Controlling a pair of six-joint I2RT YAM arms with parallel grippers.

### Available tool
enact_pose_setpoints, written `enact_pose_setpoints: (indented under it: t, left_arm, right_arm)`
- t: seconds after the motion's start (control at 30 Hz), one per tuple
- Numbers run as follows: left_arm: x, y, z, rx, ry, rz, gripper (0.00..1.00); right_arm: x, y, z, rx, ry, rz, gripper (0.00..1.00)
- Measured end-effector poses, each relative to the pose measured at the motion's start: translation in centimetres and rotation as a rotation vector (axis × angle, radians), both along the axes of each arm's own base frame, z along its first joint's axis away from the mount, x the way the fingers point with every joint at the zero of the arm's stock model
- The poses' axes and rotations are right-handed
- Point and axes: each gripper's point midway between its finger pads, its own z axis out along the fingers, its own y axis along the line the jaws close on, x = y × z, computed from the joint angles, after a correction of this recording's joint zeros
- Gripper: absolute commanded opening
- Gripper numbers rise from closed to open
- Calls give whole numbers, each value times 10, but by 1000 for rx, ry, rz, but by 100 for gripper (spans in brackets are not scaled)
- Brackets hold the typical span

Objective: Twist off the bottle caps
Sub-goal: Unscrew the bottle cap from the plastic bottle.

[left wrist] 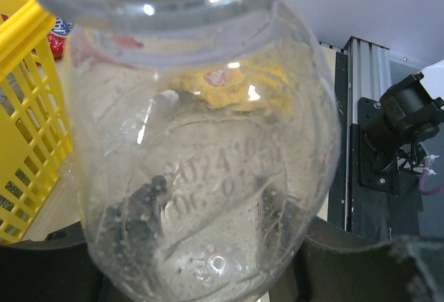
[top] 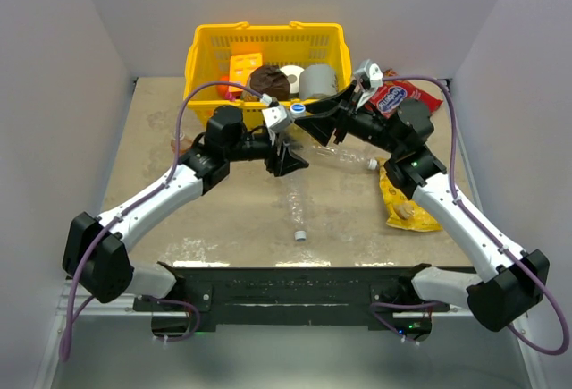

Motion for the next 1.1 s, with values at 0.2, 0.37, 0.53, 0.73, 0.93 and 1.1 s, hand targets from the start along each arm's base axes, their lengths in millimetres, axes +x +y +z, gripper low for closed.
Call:
enact_pose_setpoints:
  t: [0.2, 0.37, 0.53, 0.73, 0.93, 1.1]
  left_arm:
    - [-2, -1, -3, 6, 9, -5, 21]
    - [-4, -3, -5, 10, 14, -13, 21]
    - [-5, -4, -6, 13, 15, -15, 21]
    - [-8, -4, -8, 18, 26, -30, 21]
    - [-24, -7, -4, -2, 33, -129, 21]
    - [-44, -9, 1, -31, 39, -247, 21]
  right_arm:
    - [1, 0, 0, -3, -3, -5, 53]
    - [2, 0, -1, -3, -1, -10, 52]
    - [4, 2, -4, -8, 7, -4, 36]
    - [1, 6, -6, -12, 2, 38, 20]
    - [-13, 5, -4, -15, -13, 138, 17]
    - [-31, 6, 1, -6, -40, 284, 16]
